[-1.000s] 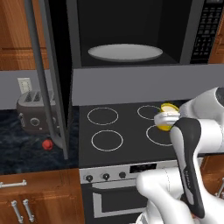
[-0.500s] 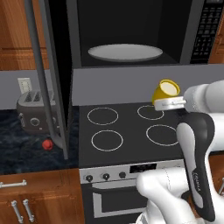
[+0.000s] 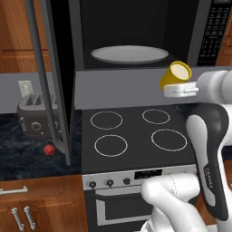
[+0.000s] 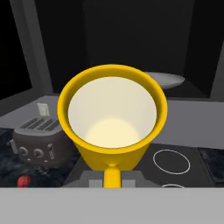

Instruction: Pick the mug from the counter and place it inside the microwave. Then close the microwave.

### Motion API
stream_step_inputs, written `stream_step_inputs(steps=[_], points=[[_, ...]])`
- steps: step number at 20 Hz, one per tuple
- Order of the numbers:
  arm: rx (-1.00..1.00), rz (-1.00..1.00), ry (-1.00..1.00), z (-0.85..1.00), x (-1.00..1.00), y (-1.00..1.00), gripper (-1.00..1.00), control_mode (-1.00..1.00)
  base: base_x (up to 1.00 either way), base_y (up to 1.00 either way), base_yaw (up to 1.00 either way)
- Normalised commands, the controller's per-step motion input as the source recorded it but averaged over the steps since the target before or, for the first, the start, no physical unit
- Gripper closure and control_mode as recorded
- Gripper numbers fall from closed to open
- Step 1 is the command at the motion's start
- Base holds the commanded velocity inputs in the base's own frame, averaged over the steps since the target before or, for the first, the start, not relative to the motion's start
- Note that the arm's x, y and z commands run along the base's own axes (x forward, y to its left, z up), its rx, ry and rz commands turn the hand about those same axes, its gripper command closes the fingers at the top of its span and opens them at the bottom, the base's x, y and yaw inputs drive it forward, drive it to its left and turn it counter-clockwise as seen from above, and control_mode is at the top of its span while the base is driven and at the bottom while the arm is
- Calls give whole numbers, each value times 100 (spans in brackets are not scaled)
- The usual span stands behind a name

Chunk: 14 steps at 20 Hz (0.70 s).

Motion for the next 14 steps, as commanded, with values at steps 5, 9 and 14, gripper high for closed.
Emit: stream_step_inputs(steps=[5, 9, 14], points=[[0, -7, -3, 41, 13, 0, 100, -100, 0, 0, 0], [0, -8, 0, 42, 42, 0, 100, -100, 0, 0, 0], [0, -6, 3, 41, 56, 0, 100, -100, 0, 0, 0]])
